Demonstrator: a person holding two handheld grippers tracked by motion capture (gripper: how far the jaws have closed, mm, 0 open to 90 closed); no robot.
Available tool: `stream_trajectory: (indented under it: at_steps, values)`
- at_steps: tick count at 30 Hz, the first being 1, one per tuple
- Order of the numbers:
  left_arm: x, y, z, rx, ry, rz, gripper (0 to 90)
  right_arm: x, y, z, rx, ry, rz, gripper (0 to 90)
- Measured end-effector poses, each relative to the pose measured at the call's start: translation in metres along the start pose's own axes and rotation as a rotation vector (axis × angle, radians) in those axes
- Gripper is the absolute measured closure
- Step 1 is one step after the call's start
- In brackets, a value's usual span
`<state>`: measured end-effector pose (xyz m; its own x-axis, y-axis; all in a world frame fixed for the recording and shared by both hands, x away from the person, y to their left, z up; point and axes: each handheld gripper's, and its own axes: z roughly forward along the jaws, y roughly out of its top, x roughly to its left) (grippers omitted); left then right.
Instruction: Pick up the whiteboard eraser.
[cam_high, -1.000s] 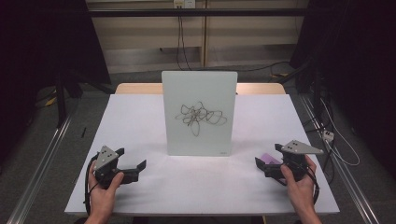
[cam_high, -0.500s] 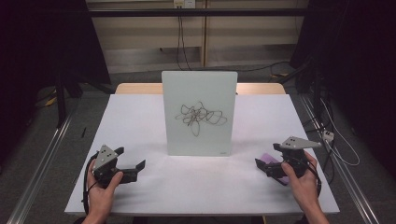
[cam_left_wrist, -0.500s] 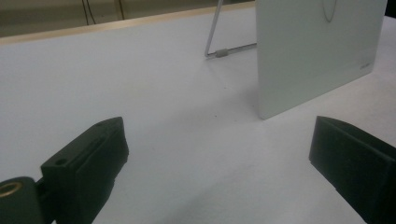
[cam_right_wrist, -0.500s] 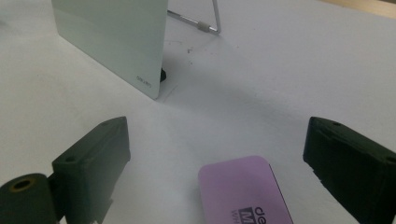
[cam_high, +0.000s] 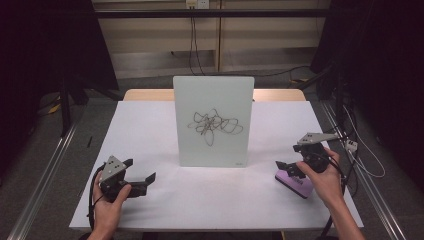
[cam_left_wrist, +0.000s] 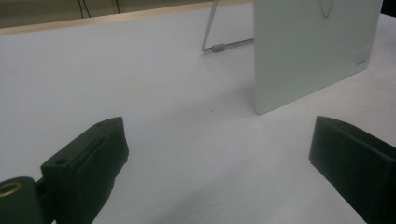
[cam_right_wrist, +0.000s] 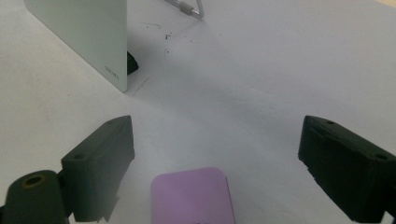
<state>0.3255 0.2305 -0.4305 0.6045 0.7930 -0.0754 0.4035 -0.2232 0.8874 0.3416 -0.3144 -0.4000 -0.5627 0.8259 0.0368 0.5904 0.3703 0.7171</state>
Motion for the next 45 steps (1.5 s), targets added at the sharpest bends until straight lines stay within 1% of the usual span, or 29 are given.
stream_trajectory:
  at_steps: [1,2,3,4,5,7,11,13,14,15,16,17,18,21,23,24,25,26,27,28,29,32,33,34,35,38,39,43,45]
  values:
    - [-0.001,0.001,0.0,0.0,0.0,0.01,4.1,-0.002,-0.002,0.002,0.0,-0.009,-0.002,10.7]
    - [-0.002,0.002,-0.001,0.002,-0.003,0.035,4.1,-0.002,-0.003,0.002,-0.003,-0.005,-0.006,10.8]
    - [-0.002,0.002,-0.001,0.002,-0.003,0.035,4.2,-0.002,-0.003,0.002,-0.003,-0.005,-0.006,10.8]
    - [-0.003,0.002,-0.001,0.0,-0.008,0.035,4.2,-0.001,-0.006,0.004,0.031,-0.001,-0.025,11.4]
    - [-0.003,0.002,-0.001,0.0,-0.012,0.034,4.2,-0.001,-0.008,0.004,0.03,-0.003,-0.027,11.8]
    - [-0.004,0.001,0.0,0.01,-0.016,0.048,4.2,-0.004,-0.01,0.002,0.028,0.0,-0.02,11.8]
    - [-0.004,0.001,0.001,0.018,-0.027,0.054,4.2,-0.007,-0.012,-0.003,0.035,0.008,-0.025,11.8]
    - [-0.004,0.0,0.001,0.02,-0.026,0.05,4.2,-0.008,-0.015,-0.006,0.056,0.009,-0.023,11.2]
    - [-0.004,0.0,0.001,0.018,-0.026,0.045,4.2,-0.008,-0.016,-0.007,0.055,0.01,-0.016,10.5]
    - [-0.004,-0.001,0.001,0.022,-0.023,0.045,4.2,-0.009,-0.017,-0.007,0.052,0.022,-0.006,11.4]
    - [-0.003,-0.001,0.001,0.027,-0.024,0.049,4.2,-0.009,-0.017,-0.007,0.052,0.022,-0.006,11.4]
    - [-0.003,-0.001,0.0,0.03,-0.023,0.048,4.2,-0.008,-0.017,-0.008,0.061,0.033,-0.008,12.6]
    - [-0.003,-0.002,0.0,0.029,-0.023,0.044,4.2,-0.007,-0.017,-0.009,0.078,0.026,-0.025,11.9]
    - [-0.003,-0.002,0.0,0.028,-0.024,0.04,4.2,-0.005,-0.017,-0.009,0.109,0.025,-0.054,14.6]
    - [-0.002,-0.001,0.001,0.028,-0.025,0.038,4.2,-0.005,-0.018,-0.009,0.127,0.024,-0.062,15.3]
    - [-0.002,-0.001,0.002,0.031,-0.028,0.041,4.2,-0.005,-0.018,-0.009,0.127,0.024,-0.062,15.3]
    - [-0.002,-0.001,0.003,0.031,-0.029,0.037,4.2,-0.006,-0.02,-0.008,0.151,0.024,-0.076,18.0]
    - [-0.002,-0.001,0.004,0.034,-0.028,0.042,4.2,-0.006,-0.021,-0.008,0.161,0.037,-0.081,19.9]
    - [-0.003,-0.001,0.005,0.038,-0.031,0.044,4.2,-0.006,-0.021,-0.008,0.161,0.037,-0.081,19.9]
    - [-0.003,-0.001,0.005,0.04,-0.036,0.048,4.2,-0.006,-0.022,-0.008,0.176,0.04,-0.091,22.2]
    - [-0.003,-0.001,0.006,0.041,-0.038,0.052,4.3,-0.005,-0.023,-0.007,0.208,0.051,-0.107,23.9]
    - [-0.004,0.0,0.006,0.039,-0.039,0.055,4.3,-0.004,-0.024,-0.008,0.229,0.05,-0.121,27.8]
    - [-0.004,0.0,0.006,0.036,-0.038,0.053,4.3,-0.003,-0.025,-0.008,0.232,0.044,-0.132,28.2]
    - [-0.004,-0.001,0.006,0.035,-0.037,0.048,4.3,-0.003,-0.025,-0.008,0.232,0.044,-0.132,28.2]
    - [-0.004,-0.001,0.005,0.036,-0.036,0.047,4.3,-0.002,-0.026,-0.007,0.229,0.055,-0.136,31.3]
    - [-0.004,-0.001,0.006,0.036,-0.039,0.045,4.3,-0.001,-0.026,-0.006,0.229,0.065,-0.132,31.1]
    - [-0.003,0.0,0.006,0.036,-0.039,0.052,4.3,-0.001,-0.026,-0.007,0.233,0.07,-0.131,31.1]
    - [-0.003,-0.001,0.006,0.038,-0.041,0.048,4.3,0.0,-0.029,-0.008,0.265,0.099,-0.13,30.9]
    - [-0.003,-0.001,0.006,0.038,-0.04,0.049,4.3,0.001,-0.031,-0.007,0.28,0.097,-0.132,30.9]
